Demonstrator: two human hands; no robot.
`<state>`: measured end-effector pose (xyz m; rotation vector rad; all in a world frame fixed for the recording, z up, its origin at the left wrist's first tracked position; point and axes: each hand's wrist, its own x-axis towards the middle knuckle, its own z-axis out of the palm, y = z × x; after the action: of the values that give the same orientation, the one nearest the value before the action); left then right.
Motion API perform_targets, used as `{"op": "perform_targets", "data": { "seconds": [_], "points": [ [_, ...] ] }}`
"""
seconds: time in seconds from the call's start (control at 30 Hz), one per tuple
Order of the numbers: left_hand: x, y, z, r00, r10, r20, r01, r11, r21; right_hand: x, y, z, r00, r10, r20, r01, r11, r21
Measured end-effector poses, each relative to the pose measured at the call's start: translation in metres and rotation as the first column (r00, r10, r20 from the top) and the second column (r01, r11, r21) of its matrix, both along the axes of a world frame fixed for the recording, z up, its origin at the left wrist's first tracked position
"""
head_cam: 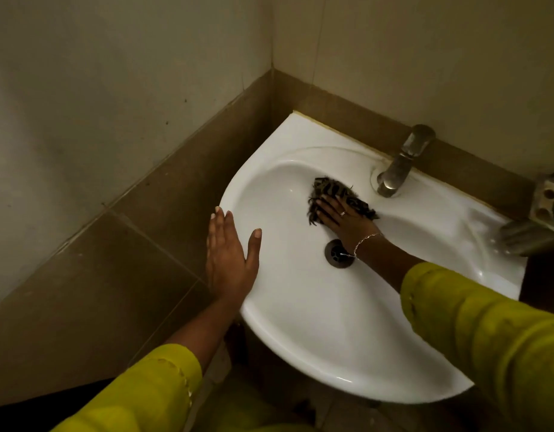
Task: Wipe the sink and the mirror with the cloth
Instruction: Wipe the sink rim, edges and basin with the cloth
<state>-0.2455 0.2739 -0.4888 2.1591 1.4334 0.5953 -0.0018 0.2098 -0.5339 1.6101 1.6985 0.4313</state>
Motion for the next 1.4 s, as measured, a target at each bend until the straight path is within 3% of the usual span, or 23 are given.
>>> {"op": "perform_targets", "data": {
  "seconds": [0.1, 0.17, 0.23, 0.27, 0.33, 0.4, 0.47, 0.6, 0.77, 1.0, 1.3, 1.37, 1.4],
  "points": [
    [0.001, 0.0, 0.0, 1.0, -0.003, 0.005, 0.003, 1.0, -0.004, -0.005, 0.009, -0.011, 0.997, -0.05, -0.055, 0.052, 0.997, 0.051],
    [0.001, 0.001, -0.002, 1.0, -0.003, 0.003, 0.003, 1.0, -0.001, -0.015, 0.014, -0.022, 0.965, -0.057, -0.258, 0.079, 0.994, 0.076],
    [0.0, 0.001, -0.003, 1.0, -0.005, 0.008, 0.005, 1.0, 0.013, -0.034, 0.026, -0.023, 0.866, -0.136, -0.481, 0.2, 0.976, 0.083],
    [0.0, 0.001, -0.003, 1.0, -0.004, 0.01, 0.004, 1.0, 0.016, -0.042, 0.034, -0.022, 0.79, -0.162, -0.591, 0.271, 0.958, 0.099],
    [0.0, 0.001, -0.003, 1.0, -0.009, 0.019, 0.008, 1.0, 0.006, -0.055, 0.045, -0.022, 0.551, -0.204, -0.809, 0.404, 0.914, 0.045],
    [0.0, 0.0, -0.001, 1.0, -0.013, 0.027, 0.013, 1.0, -0.003, -0.069, 0.047, -0.02, 0.14, -0.245, -0.959, 0.482, 0.863, -0.15],
    [0.001, 0.0, 0.0, 0.999, -0.012, 0.029, 0.013, 1.0, -0.012, -0.087, 0.047, -0.017, -0.083, -0.152, -0.985, 0.488, 0.856, -0.173],
    [0.001, 0.0, 0.0, 1.0, -0.01, 0.023, 0.01, 1.0, 0.004, -0.118, 0.039, -0.007, -0.321, -0.091, -0.943, 0.375, 0.902, -0.215],
    [0.003, 0.0, 0.001, 1.0, -0.006, 0.021, 0.006, 1.0, 0.017, -0.133, 0.014, 0.003, -0.457, -0.132, -0.88, 0.247, 0.931, -0.268],
    [0.002, 0.0, -0.001, 1.0, 0.001, 0.013, -0.001, 1.0, 0.004, -0.139, -0.033, 0.007, -0.45, -0.227, -0.864, 0.149, 0.935, -0.323],
    [0.003, 0.0, 0.0, 1.0, 0.005, 0.0, -0.005, 1.0, 0.008, -0.129, -0.09, 0.063, -0.248, -0.48, -0.841, 0.106, 0.85, -0.517],
    [0.003, 0.0, -0.001, 1.0, 0.007, 0.002, -0.007, 1.0, 0.004, -0.12, -0.104, 0.065, -0.148, -0.541, -0.828, 0.106, 0.824, -0.557],
    [0.003, 0.001, -0.002, 1.0, 0.008, 0.004, -0.008, 1.0, 0.003, -0.114, -0.112, 0.061, -0.048, -0.552, -0.832, 0.089, 0.827, -0.555]
  ]
}}
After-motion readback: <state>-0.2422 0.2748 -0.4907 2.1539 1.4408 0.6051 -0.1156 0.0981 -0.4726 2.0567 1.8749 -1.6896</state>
